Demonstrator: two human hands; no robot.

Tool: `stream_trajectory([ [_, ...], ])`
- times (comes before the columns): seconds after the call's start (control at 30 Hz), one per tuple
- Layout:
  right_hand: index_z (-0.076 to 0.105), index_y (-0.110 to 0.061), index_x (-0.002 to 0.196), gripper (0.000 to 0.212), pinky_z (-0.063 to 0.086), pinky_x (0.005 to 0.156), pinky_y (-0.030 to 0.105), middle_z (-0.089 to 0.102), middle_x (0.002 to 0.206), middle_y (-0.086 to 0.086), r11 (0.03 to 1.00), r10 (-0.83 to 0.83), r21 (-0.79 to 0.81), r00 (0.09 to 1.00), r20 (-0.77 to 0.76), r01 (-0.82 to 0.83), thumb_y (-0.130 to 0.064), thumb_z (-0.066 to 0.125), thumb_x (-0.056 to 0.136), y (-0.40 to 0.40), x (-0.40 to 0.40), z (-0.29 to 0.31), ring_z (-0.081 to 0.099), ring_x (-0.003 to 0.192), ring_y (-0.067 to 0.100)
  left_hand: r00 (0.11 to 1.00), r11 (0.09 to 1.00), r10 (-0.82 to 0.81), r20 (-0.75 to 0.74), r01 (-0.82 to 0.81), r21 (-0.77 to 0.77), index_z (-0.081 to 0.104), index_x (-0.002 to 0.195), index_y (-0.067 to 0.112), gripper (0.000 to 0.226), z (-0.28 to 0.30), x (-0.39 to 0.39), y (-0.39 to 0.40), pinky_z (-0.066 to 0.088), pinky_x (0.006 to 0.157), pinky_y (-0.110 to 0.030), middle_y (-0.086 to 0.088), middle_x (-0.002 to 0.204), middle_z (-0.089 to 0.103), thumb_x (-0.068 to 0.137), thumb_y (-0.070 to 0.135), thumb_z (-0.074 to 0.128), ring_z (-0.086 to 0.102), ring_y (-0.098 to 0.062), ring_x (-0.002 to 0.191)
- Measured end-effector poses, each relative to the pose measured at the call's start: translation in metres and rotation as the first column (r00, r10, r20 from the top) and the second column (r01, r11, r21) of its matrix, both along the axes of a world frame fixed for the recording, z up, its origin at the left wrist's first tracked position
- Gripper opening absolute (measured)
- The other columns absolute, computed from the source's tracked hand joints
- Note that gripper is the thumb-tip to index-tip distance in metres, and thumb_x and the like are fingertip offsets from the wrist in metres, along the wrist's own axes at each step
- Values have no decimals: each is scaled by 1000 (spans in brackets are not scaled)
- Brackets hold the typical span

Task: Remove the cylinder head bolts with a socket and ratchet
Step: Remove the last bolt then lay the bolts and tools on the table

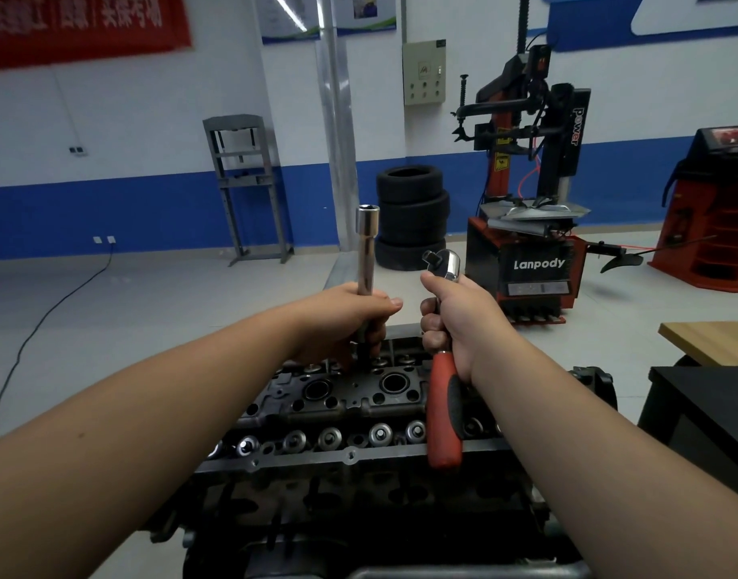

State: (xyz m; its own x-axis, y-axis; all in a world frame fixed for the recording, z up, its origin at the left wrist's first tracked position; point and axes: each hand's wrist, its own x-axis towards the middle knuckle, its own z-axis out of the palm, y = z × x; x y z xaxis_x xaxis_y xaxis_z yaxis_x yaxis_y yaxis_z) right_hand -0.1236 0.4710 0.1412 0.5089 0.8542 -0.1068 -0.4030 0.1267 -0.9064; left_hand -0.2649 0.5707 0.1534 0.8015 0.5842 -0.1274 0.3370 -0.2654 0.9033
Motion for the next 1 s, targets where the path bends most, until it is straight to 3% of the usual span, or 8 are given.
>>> stream_trajectory([
  [0.13,57,-22,94,7,28,33,19,46,67,1,1000,1,4,1000,1,-1,-20,62,98,0,-1,1,36,37,5,996,997,-81,-36,81,11,50,80,16,32,4,-1,1,44,58,-32,-3,70,48,90,43,62,54,-19,65],
  [0.33,59,-21,95,5,29,33,19,47,66,1,1000,3,5,1000,-8,-3,-20,62,99,-4,-1,1,37,39,5,980,986,-140,-140,151,73,52,70,21,31,11,8,4,44,62,-34,-2,69,50,97,35,59,53,-18,62],
  [0.43,60,-22,96,4,29,33,19,47,67,1,1000,4,9,1000,-14,-4,-22,62,99,-4,-1,1,38,38,6,992,993,-116,-51,117,11,48,72,20,31,4,7,8,43,59,-31,-2,66,45,97,36,59,48,-18,59],
  [0.53,60,-22,96,3,29,33,19,46,68,1,1000,8,16,1000,-13,-7,-22,62,99,-3,-1,1,37,38,5,995,995,-81,59,84,-57,50,64,21,43,-4,2,13,51,67,-37,-2,63,47,106,32,51,52,-19,59],
  [0.67,59,-22,94,6,28,33,19,47,67,0,1000,8,12,1000,-6,-7,-23,63,98,-1,-1,1,37,38,5,986,994,-51,160,66,-92,51,65,20,43,-10,-6,16,61,70,-42,-2,61,49,105,33,51,55,-18,58],
  [0.8,59,-23,94,5,28,33,19,46,66,0,1000,1,20,1000,-12,-1,-23,63,98,-1,-1,0,37,38,5,943,988,156,294,-146,-55,48,72,17,40,-25,-3,6,63,67,-46,1,57,49,107,36,49,51,-15,52],
  [0.93,60,-22,96,4,28,33,19,47,65,0,1000,0,16,1000,-6,0,-23,63,98,-1,-1,0,37,38,5,788,859,505,353,-417,-299,45,81,15,37,-31,5,-1,60,60,-39,3,51,45,107,42,49,47,-13,44],
  [1.0,60,-22,97,4,28,33,19,47,66,0,1000,2,11,1000,2,-2,-23,63,98,-1,-2,0,38,38,5,714,771,617,332,-463,-438,44,83,15,37,-30,7,-5,58,54,-34,3,49,44,107,43,49,45,-13,42],
])
